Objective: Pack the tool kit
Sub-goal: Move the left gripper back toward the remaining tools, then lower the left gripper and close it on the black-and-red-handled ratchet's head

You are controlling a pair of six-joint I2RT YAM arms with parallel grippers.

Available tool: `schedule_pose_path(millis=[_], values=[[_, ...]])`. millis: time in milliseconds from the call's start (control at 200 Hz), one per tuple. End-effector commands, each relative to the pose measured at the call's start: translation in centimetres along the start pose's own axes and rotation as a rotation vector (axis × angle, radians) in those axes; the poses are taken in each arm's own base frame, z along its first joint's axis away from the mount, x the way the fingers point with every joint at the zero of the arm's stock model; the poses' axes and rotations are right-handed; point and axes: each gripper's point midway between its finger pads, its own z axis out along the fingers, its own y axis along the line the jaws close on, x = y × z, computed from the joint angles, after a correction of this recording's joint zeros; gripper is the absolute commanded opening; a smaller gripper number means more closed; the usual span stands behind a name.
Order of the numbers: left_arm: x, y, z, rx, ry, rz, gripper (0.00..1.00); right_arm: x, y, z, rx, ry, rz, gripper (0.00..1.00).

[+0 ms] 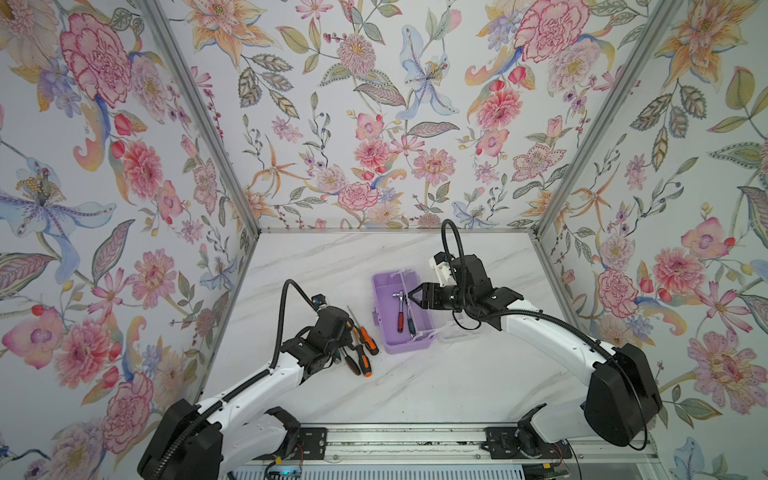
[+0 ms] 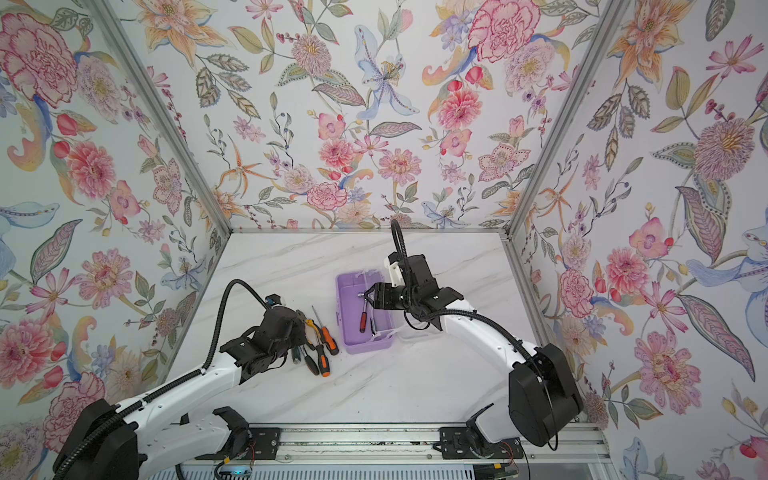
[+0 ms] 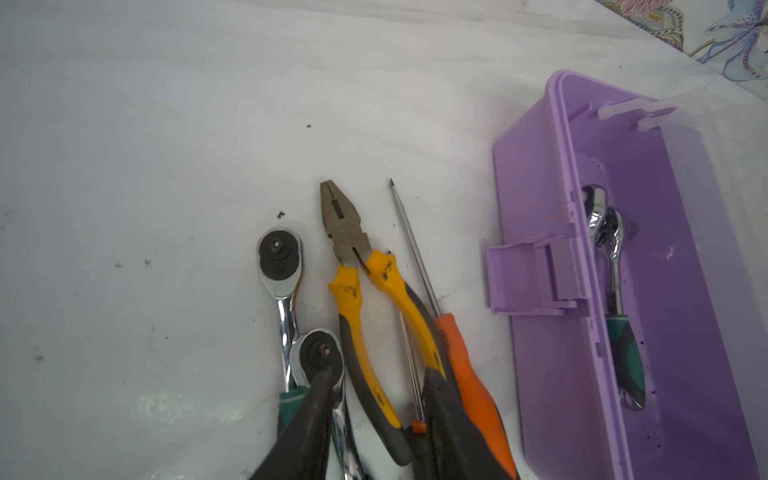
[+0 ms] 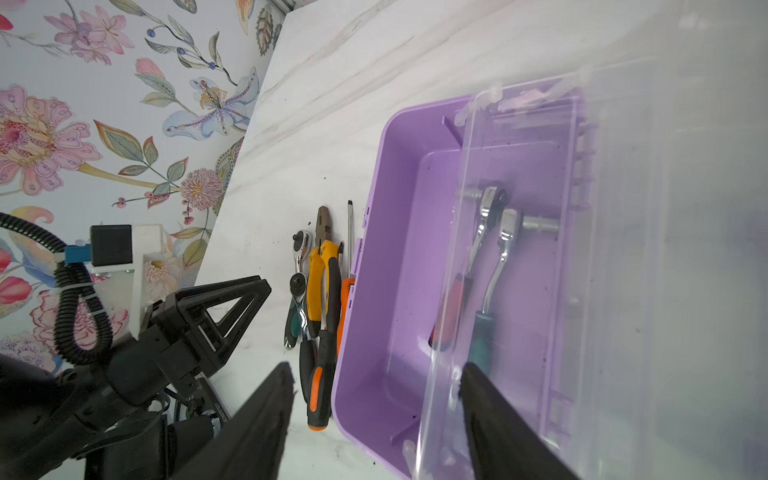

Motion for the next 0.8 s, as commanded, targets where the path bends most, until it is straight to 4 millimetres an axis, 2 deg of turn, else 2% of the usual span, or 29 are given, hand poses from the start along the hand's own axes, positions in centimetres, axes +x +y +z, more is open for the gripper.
schedule_pose_path(millis=[0, 240, 601, 796], values=[[1.0, 2.0, 0.1, -0.033, 0.012, -0.056, 0.37, -0.4, 0.5, 0.5, 0.006, 0.004, -0.008, 0.65], [1.3, 1.2, 1.2, 0.017, 0.028, -0.065, 0.32, -0.1, 0.4, 1.4, 0.006, 0.023, -0.005, 0.64], [2.1, 0.7, 2.5, 0.012, 0.081, -0.048, 0.31, 0.0, -0.2, 1.6, 0.010, 0.034, 0.004, 0.64], [3.4, 0.8, 3.5, -0.001, 0.132, -0.046, 0.29, 0.1, -0.9, 1.9, 0.000, 0.046, 0.023, 0.64]])
